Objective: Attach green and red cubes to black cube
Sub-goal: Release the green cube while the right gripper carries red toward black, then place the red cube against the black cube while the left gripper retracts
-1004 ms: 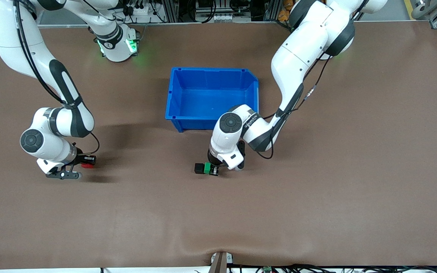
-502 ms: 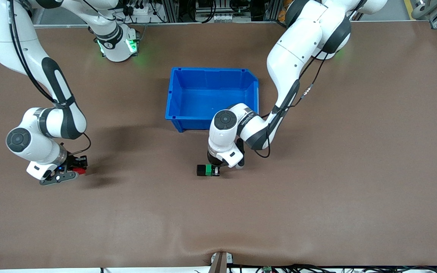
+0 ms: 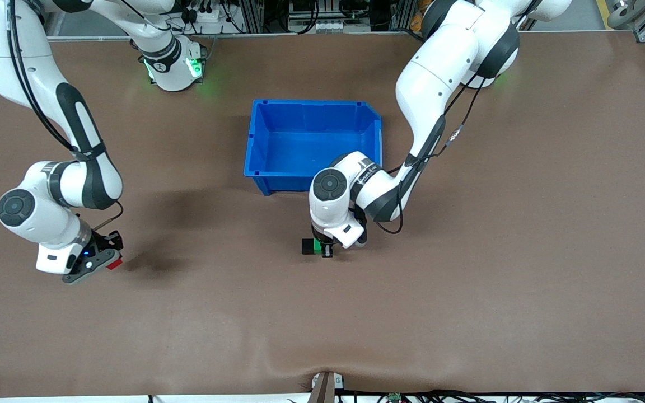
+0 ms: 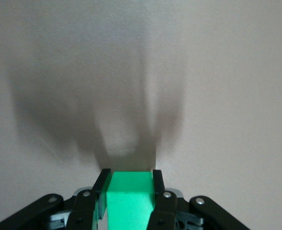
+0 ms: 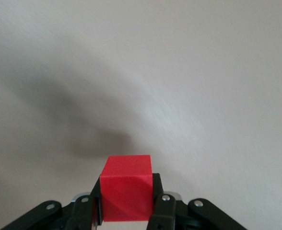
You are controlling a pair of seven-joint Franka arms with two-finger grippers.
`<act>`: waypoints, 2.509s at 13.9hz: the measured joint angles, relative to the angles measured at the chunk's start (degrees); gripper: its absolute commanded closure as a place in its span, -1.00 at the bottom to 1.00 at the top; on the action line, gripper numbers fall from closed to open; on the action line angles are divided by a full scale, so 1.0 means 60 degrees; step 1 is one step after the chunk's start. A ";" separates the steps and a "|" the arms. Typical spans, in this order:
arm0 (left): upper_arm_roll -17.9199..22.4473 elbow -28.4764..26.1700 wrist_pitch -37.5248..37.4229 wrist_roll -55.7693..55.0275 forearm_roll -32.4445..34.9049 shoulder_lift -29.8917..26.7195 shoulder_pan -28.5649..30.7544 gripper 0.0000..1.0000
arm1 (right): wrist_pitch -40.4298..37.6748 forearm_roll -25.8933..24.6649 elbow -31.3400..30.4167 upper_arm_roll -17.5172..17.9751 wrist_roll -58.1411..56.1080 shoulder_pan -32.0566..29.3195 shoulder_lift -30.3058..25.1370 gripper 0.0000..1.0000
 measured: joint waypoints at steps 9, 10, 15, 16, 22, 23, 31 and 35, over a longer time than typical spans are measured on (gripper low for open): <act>-0.0042 0.0082 -0.0634 0.1512 -0.0190 -0.0309 0.0038 -1.00 | 0.0000 0.0000 0.0569 0.2450 -0.2997 0.0325 0.0530 1.00; -0.0039 0.0105 -0.0993 0.1914 -0.0194 -0.0555 0.0092 -1.00 | 0.0000 0.0000 0.0606 0.2673 -0.3504 0.0385 0.0594 1.00; -0.0019 0.0132 -0.3612 0.5019 -0.0210 -0.2446 0.0749 -1.00 | 0.0001 -0.0001 0.0994 0.2879 -0.5475 0.1421 0.0925 1.00; -0.0017 0.0120 -0.4101 0.5720 -0.0213 -0.2809 0.0937 -1.00 | 0.0003 -0.0003 0.1216 0.2877 -0.5711 0.1609 0.1087 1.00; 0.0001 0.0014 -0.6359 0.9725 -0.0221 -0.4593 0.1995 -1.00 | -0.0011 0.0001 0.2366 0.2874 -0.5587 0.2451 0.2061 1.00; 0.0022 0.0003 -0.6828 1.0649 -0.0221 -0.4868 0.2190 -1.00 | -0.0040 -0.0001 0.2409 0.2862 -0.5215 0.2553 0.2115 1.00; 0.0046 -0.0203 -0.8381 1.4603 -0.0225 -0.6768 0.4049 -1.00 | -0.0580 -0.0003 0.3347 0.2459 -0.3703 0.3344 0.2752 1.00; 0.0053 -0.0805 -0.8457 1.6963 -0.0227 -0.7593 0.5295 -1.00 | -0.0589 -0.0003 0.3882 0.2441 -0.3524 0.3504 0.3174 1.00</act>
